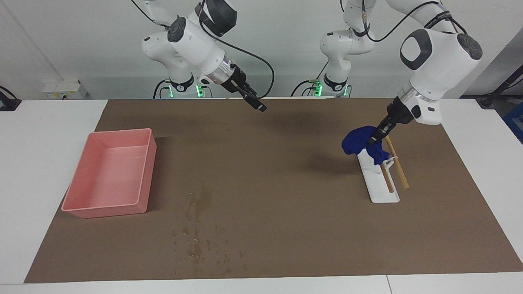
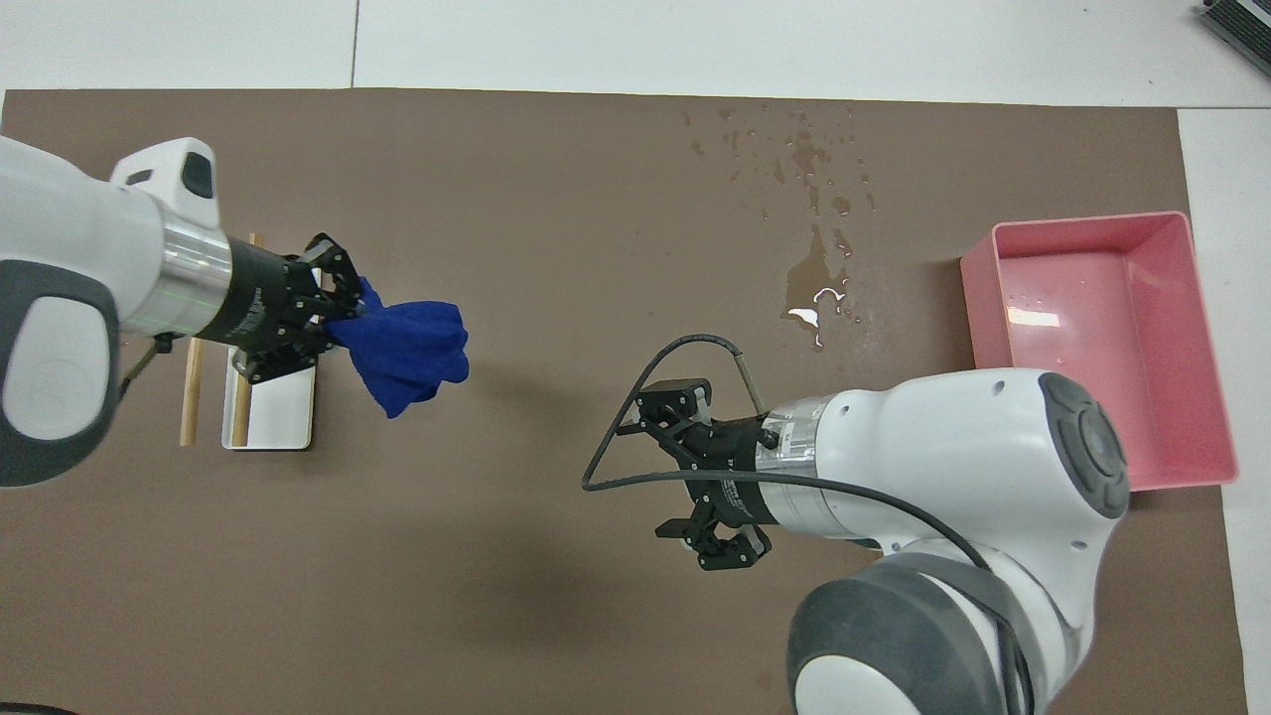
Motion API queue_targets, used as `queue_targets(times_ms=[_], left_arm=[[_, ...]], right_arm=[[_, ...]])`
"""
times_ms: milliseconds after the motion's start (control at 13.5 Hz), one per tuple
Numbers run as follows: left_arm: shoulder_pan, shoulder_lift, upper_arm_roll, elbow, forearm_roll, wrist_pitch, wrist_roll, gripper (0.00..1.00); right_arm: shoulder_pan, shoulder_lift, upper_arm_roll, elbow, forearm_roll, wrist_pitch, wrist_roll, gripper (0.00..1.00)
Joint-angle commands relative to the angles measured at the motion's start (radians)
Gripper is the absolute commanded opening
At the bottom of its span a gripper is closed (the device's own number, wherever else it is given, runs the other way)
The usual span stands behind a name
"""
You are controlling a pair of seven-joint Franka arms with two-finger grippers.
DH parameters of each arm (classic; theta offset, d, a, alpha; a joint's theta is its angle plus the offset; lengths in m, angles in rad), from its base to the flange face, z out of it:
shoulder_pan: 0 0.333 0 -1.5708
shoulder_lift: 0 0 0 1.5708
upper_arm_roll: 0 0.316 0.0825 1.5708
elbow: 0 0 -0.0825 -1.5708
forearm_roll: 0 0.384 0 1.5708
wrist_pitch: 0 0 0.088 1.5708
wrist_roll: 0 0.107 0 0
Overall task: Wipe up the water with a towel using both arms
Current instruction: 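Carry the towel toward the right gripper while the right gripper grasps it, then open the left gripper and withdraw it while the right gripper holds the towel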
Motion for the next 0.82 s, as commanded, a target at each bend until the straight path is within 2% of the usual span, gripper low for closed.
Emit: queue_targets(times_ms=[0,223,371,669,743], left_arm=[[-0.107,-0.058,0.016,-0.100,-0.033,0.090,-0.105,0.00],[-0.173,-0.059,0.014,-0.108,-0.108,0.111,-0.209,0.00],[-0.210,-0.064,0.016,-0.111,-0.129,0.111,-0.243,0.00],[-0.245,-0.067,0.010,-0.109,-0.179,0.097,-0.292,0.00],[-0.264,-0.072,0.010,-0.109,-0.181,0.097,-0.326,0.00]], right_arm=[[-0.006,-0.016,-0.001,-0.034,-0.007,0.020,0.022,1.00],[-0.007,0.004,-0.001,-0.056,0.113,0.126,0.091,1.00],[0.000,0.056,0.000,-0.054,0.161,0.157,0.085,1.00],[0.002,0.082,0.002,-0.051,0.253,0.203,0.076,1.00],[0.003,0.099,0.002,-0.051,0.320,0.239,0.065,1.00]])
